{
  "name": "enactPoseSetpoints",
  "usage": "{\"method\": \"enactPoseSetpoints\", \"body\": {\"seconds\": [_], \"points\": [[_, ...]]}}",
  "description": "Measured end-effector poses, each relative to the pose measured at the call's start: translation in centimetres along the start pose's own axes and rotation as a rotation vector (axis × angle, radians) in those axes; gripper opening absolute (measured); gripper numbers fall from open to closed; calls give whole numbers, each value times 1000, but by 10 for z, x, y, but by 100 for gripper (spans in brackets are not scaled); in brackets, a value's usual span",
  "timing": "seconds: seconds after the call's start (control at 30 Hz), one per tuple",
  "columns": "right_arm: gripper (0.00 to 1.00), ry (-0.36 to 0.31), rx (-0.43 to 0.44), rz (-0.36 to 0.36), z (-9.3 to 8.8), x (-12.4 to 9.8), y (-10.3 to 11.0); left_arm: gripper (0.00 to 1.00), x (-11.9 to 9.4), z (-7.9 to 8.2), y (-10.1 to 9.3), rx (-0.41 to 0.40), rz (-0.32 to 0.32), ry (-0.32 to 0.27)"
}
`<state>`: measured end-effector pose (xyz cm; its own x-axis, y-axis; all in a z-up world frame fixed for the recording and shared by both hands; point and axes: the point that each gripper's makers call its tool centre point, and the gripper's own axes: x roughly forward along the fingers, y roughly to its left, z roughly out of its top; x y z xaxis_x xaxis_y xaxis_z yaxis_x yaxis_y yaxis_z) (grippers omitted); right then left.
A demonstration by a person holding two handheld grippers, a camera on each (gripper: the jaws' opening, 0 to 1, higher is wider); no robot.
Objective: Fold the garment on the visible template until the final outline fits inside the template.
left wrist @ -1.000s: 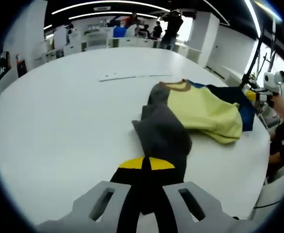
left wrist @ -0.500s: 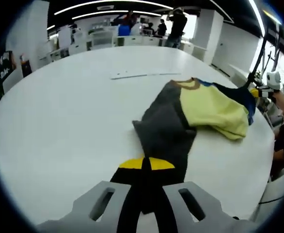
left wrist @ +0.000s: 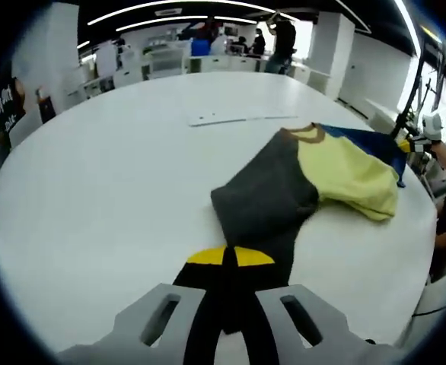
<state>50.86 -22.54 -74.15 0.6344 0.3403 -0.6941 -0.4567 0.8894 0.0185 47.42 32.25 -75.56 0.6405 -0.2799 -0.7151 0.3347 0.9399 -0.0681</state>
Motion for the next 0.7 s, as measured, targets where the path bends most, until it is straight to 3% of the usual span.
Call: {"method": "enactPoseSetpoints", "body": {"seconds": [0.7], "points": [[0, 104, -12, -47, -28, 4, -28, 0, 7, 8, 30, 29, 54, 40]]}}
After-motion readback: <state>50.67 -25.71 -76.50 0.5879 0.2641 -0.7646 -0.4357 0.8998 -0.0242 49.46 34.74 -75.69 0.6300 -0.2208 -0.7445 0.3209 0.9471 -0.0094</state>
